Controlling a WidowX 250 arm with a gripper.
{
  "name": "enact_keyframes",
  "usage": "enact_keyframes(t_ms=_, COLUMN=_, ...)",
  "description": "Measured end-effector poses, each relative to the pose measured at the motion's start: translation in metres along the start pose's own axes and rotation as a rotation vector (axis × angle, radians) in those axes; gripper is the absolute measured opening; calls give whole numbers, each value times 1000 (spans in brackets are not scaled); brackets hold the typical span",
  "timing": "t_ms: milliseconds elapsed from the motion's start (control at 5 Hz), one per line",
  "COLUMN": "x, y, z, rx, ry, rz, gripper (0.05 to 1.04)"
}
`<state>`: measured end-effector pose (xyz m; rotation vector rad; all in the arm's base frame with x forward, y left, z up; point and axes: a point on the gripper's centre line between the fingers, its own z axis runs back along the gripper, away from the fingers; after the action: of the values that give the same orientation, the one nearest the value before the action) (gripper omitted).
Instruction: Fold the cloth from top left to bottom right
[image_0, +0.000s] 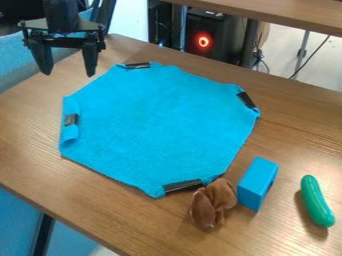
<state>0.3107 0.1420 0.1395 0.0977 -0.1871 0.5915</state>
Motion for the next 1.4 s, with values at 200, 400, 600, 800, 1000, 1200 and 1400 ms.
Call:
enact_keyframes(t_ms=200, x=-2, y=-2, z=-12, rx=-5, ry=36, rz=-13, gripper=999)
enact_keyframes(t_ms=400, x=60, y=2, z=-20, rx=-128, ry=-48, rz=-164, gripper=999)
enact_keyframes(t_ms=600, x=97, y=17, z=-11, rx=-220, ry=-185, rz=-250, gripper=999)
enact_keyframes(t_ms=800, x=129, y=3, z=1, rx=-318, ry=-352, rz=-384, gripper=999)
enact_keyframes(t_ms=1000, x=144, y=2, z=-1, rx=-380, ry=-450, rz=-497, gripper=999)
enact_keyframes(t_ms=1200, x=145, y=-6, z=-21, rx=-351, ry=-540, rz=-604, gripper=999)
enact_keyframes(t_ms=1400, x=147, y=-22, z=-41, rx=-336, ry=-578, rz=-695, gripper=999)
